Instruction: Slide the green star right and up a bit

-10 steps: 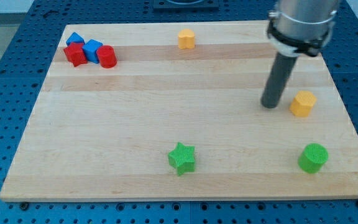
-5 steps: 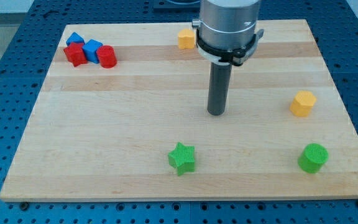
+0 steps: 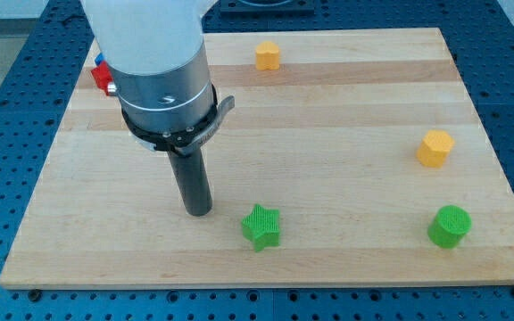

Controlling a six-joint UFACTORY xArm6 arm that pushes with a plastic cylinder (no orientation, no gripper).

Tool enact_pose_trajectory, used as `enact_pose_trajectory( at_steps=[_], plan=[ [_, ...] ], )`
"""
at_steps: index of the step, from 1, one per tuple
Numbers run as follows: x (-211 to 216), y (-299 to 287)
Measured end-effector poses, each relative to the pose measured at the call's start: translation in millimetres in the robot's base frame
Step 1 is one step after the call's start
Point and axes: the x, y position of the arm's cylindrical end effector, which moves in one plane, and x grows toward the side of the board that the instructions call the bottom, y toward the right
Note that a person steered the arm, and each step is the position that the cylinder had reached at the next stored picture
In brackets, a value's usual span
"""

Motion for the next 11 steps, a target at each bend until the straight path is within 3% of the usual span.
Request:
enact_pose_trajectory(
  at_steps=[1,3,6,8,9,11],
  plan=[
    [30.9,21.2],
    [31.6,27.1],
    [23.5,81.4],
    [84.2,81.4],
    [70.8,103.7],
    [-33.4,165.0]
  ],
)
